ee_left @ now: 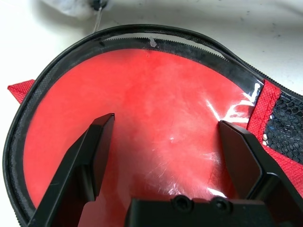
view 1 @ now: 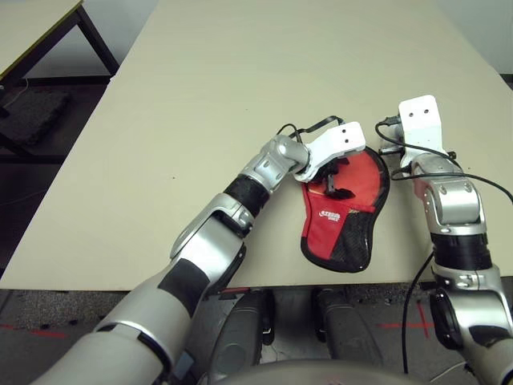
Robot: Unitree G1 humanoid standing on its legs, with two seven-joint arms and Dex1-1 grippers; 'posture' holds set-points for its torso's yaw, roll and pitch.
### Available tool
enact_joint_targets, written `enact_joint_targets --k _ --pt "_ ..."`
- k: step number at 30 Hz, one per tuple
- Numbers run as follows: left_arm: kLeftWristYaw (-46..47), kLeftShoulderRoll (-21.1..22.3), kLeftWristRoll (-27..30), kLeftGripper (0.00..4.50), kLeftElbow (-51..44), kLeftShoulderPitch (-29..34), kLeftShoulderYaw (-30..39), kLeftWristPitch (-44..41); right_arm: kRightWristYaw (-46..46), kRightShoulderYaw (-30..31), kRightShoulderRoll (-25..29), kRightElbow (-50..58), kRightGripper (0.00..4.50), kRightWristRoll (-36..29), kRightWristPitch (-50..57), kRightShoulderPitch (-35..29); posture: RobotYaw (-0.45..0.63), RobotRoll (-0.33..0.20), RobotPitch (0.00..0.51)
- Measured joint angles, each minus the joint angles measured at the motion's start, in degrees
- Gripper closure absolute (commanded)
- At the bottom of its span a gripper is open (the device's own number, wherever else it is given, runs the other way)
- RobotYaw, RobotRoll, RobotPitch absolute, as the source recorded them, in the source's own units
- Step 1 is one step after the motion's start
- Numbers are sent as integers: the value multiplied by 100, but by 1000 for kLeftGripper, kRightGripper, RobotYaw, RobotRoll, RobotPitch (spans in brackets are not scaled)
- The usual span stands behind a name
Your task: Store the ping-pong paddle in its case and zip it.
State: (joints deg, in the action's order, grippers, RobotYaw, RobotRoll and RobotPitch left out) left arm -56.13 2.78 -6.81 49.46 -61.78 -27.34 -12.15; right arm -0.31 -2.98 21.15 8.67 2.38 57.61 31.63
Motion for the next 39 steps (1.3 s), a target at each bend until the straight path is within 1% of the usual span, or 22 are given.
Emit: enact_joint_targets --k 10,21,24,30,33,39 --pt "42 -30 0 0 33 19 13 1 71 -4 -3 513 4477 -3 543 -57 -143 0 197" --pt "67 -73 1 0 33 89 104 -41 508 -1 529 1572 4477 -27 1281 -819 -148 0 216" --pt "68 -81 0 0 31 95 120 -52 657 8 637 1883 4477 -57 1525 -913 -148 0 218" --pt "67 -101 0 0 32 88 125 -62 1087 82 1019 2891 4477 -344 2525 -990 -160 0 218" --pt "65 -104 0 0 39 84 126 -63 1288 102 1108 3392 4477 -558 3127 -1002 -169 0 217" --pt "70 -123 0 0 99 62 128 -63 1506 81 1209 3872 4477 -939 3300 -1496 -175 0 220"
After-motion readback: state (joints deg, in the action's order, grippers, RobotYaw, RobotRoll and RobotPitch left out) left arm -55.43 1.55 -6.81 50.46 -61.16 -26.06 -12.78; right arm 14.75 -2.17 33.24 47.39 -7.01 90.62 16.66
